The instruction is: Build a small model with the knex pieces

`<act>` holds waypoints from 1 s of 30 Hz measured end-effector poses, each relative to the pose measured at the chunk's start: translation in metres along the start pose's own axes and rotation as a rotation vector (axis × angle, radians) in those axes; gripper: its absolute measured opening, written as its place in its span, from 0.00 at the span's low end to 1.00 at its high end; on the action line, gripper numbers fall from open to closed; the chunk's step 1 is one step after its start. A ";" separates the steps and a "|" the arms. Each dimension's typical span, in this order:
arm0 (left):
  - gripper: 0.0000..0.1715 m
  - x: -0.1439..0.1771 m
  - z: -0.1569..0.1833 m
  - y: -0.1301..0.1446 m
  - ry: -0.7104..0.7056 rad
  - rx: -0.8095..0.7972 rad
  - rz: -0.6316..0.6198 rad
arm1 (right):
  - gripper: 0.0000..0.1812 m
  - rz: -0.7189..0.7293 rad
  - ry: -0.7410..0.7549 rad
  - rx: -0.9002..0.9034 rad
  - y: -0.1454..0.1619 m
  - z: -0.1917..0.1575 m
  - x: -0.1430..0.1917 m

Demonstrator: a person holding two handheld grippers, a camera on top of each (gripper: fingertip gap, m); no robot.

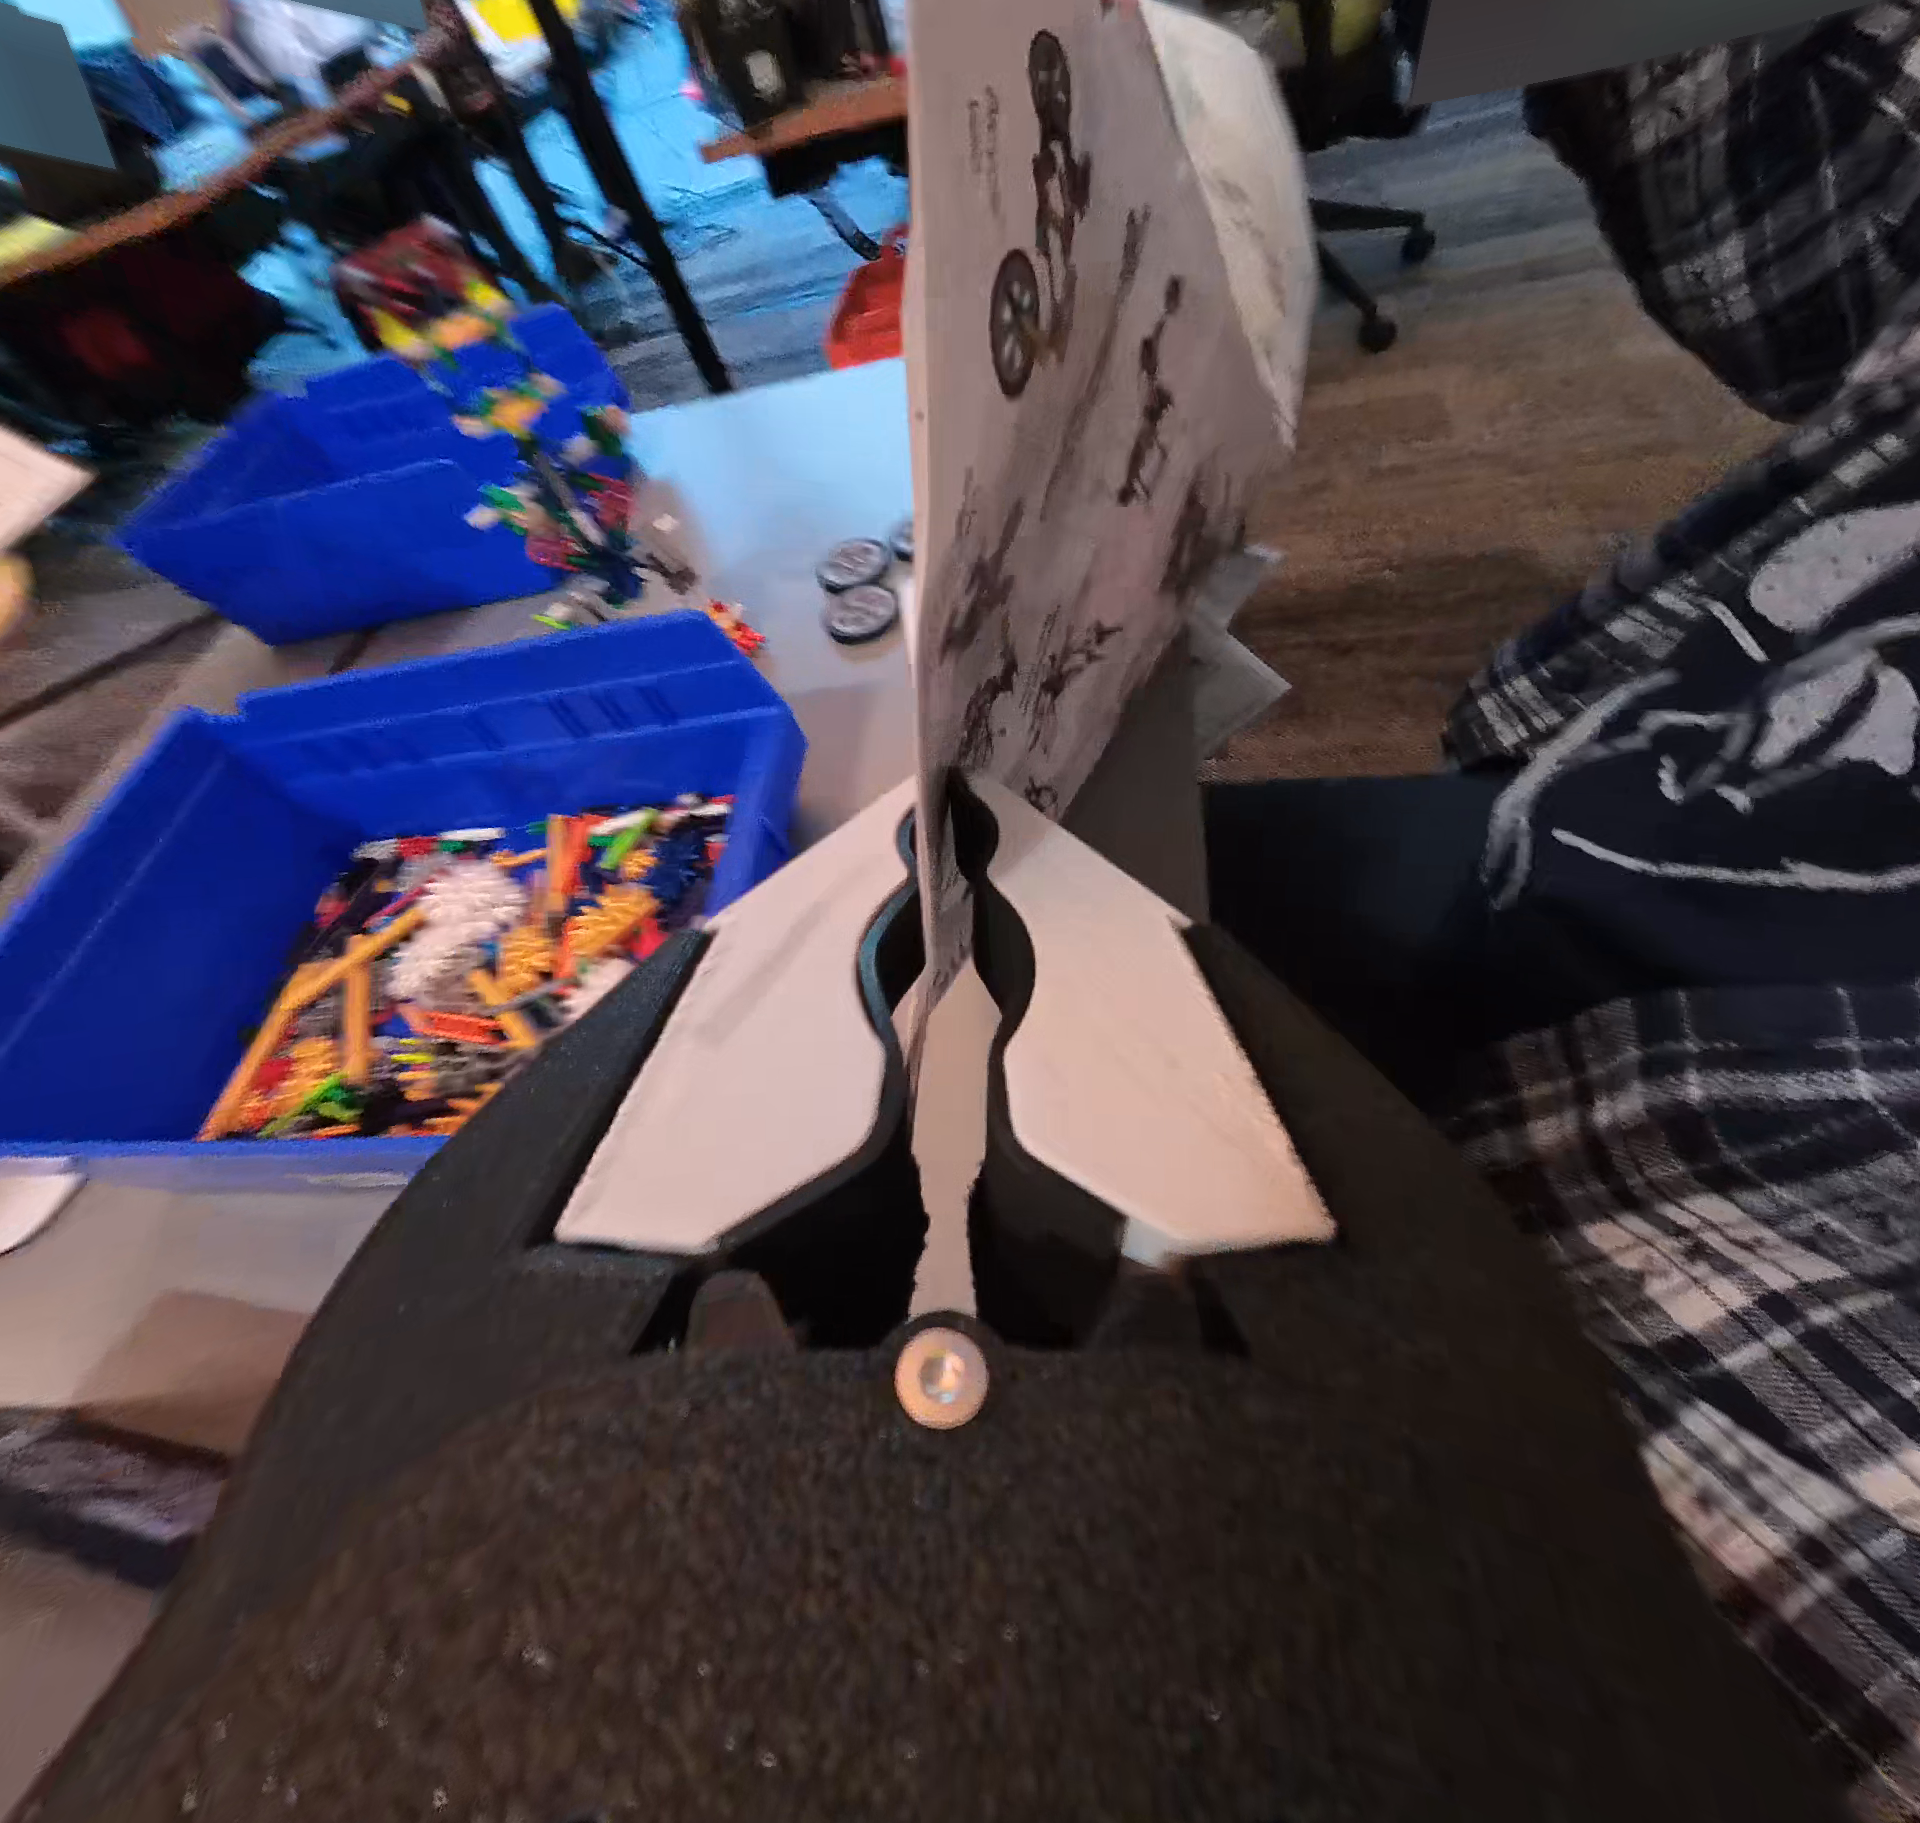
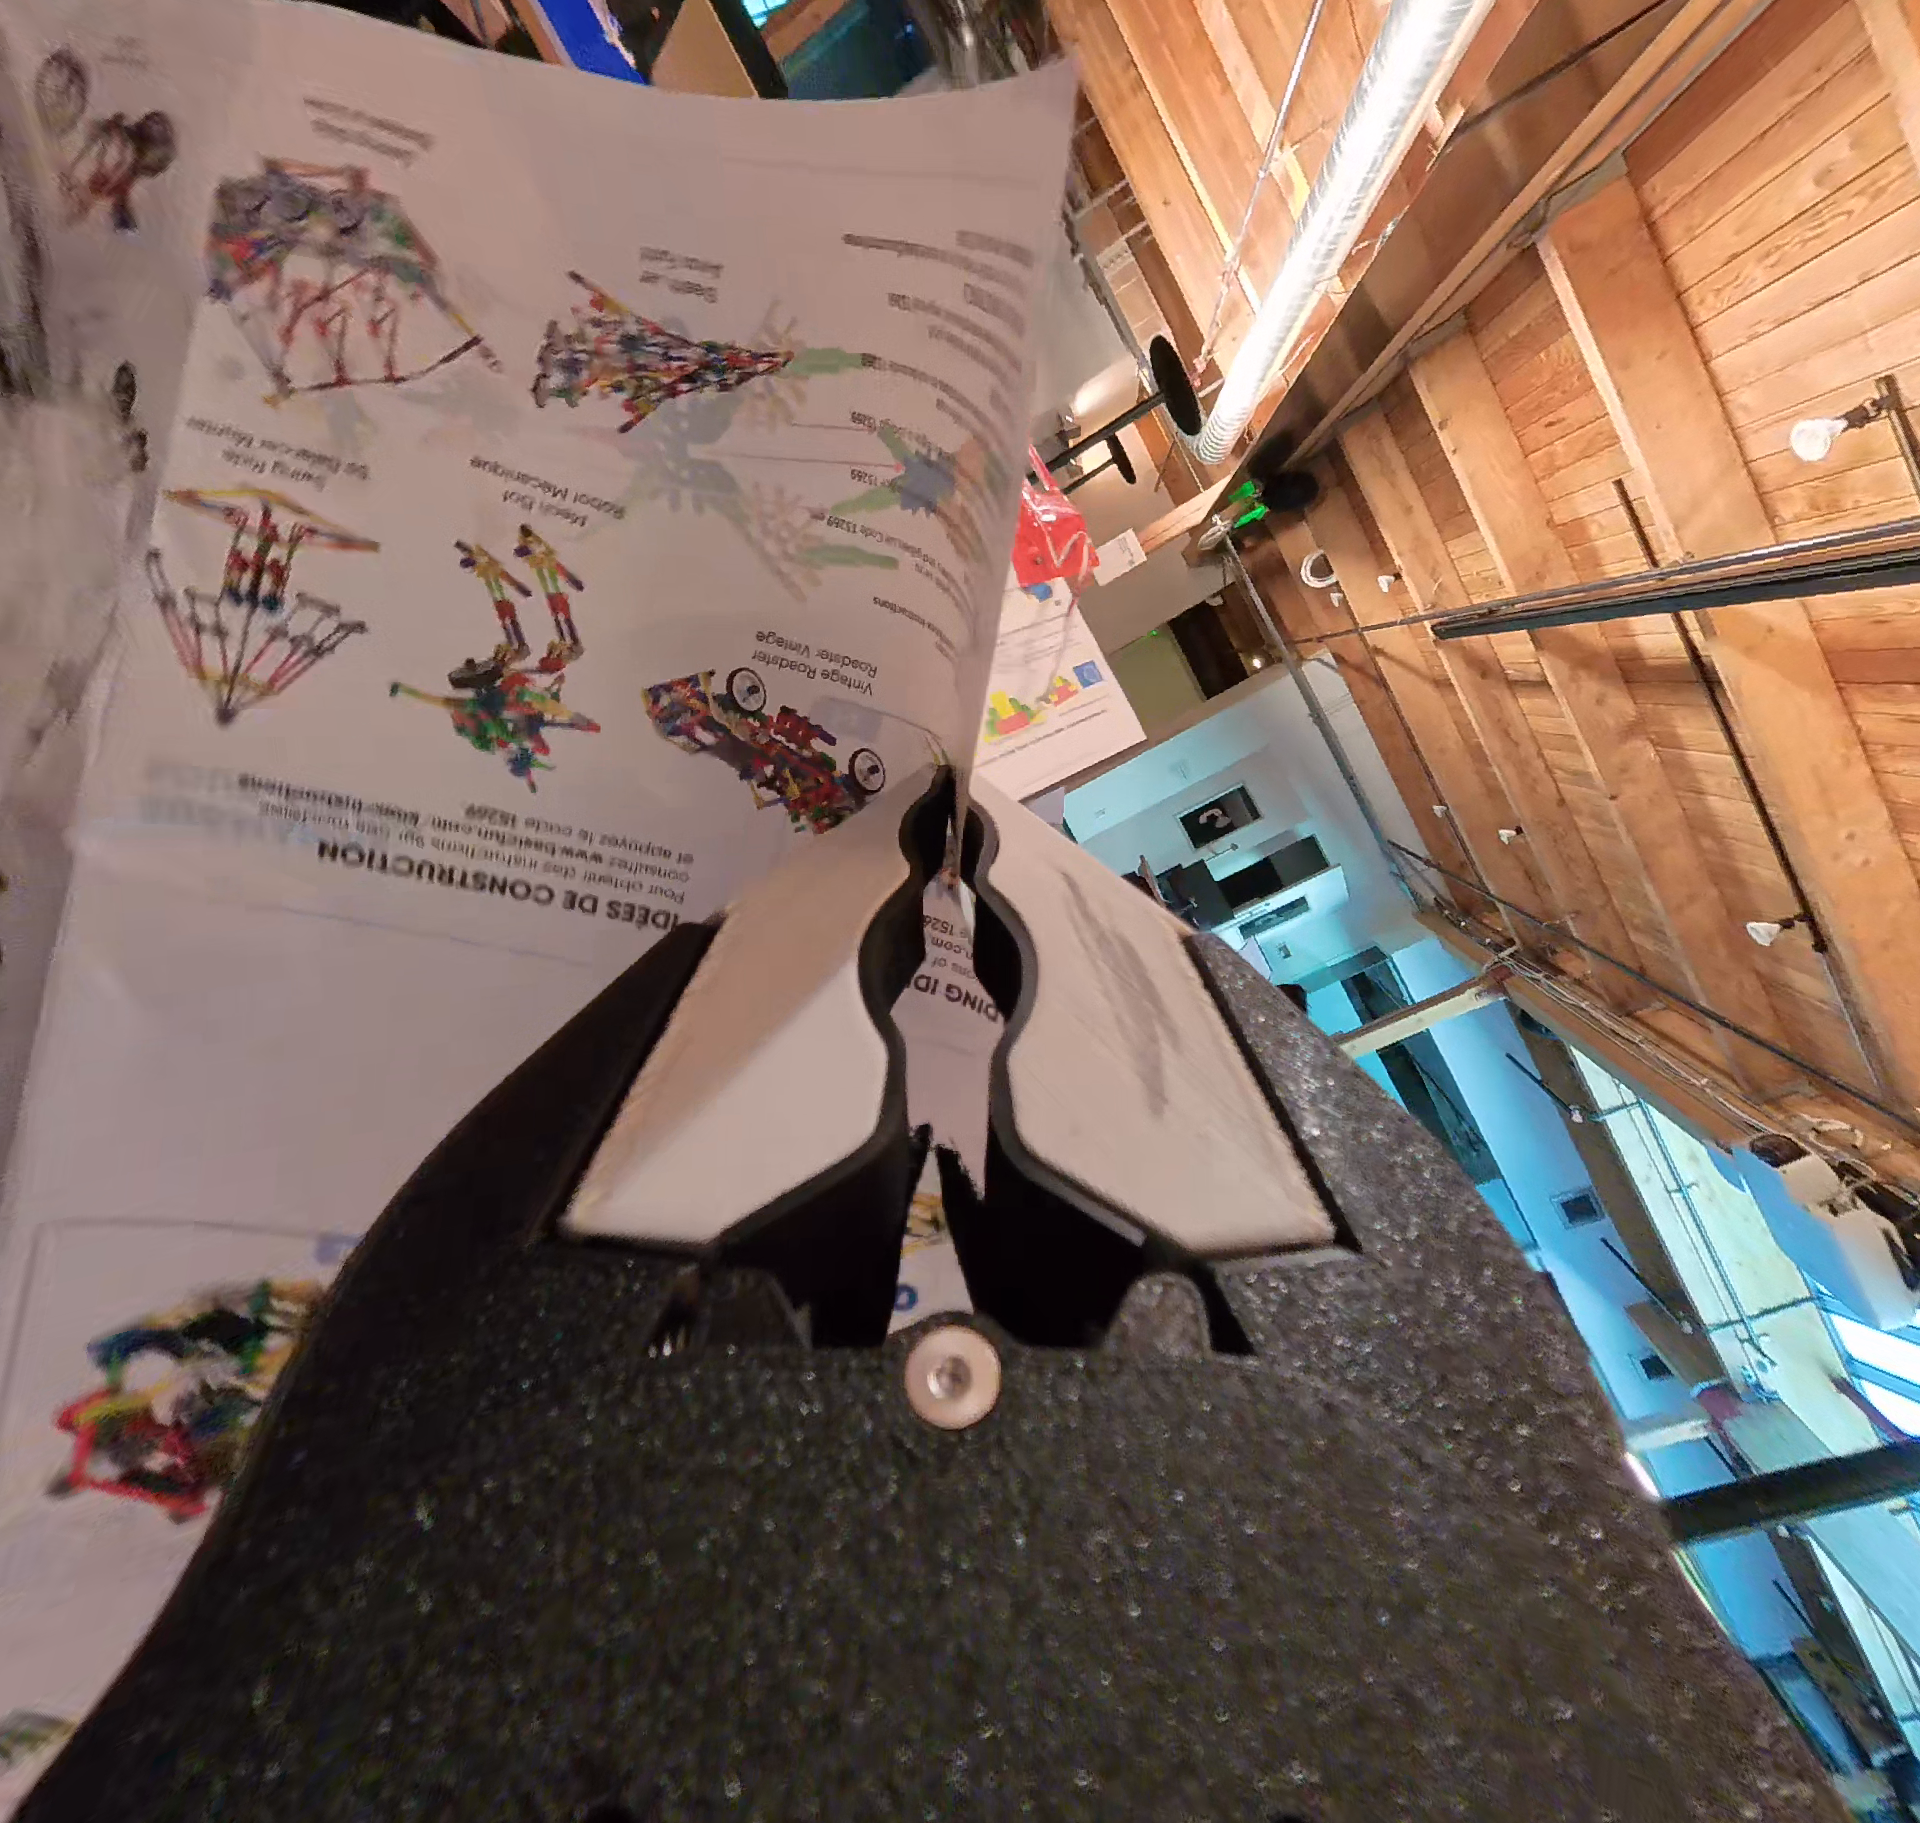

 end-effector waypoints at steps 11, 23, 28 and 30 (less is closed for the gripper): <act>0.00 0.062 -0.049 -0.106 -0.392 -0.121 0.049 | 0.00 0.051 0.063 -0.046 -0.021 0.038 0.004; 0.00 0.113 -0.069 -0.253 -0.734 -0.398 0.085 | 0.00 0.104 0.127 -0.238 -0.028 0.103 -0.016; 0.00 0.130 -0.075 -0.292 -0.976 -0.569 0.126 | 0.00 0.173 0.195 -0.321 -0.033 0.126 -0.039; 0.00 0.140 -0.063 -0.292 -1.087 -0.671 0.157 | 0.00 0.224 0.216 -0.351 -0.036 0.124 -0.041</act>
Point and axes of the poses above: each gripper's, where its closed fingertips meet, x back along the fingers, y out of its underside, z = x × y across the jaws, the point moved 4 cm from there along x, back along the fingers, and after that the axes turned 11 degrees about x, right-handed, at the moved point
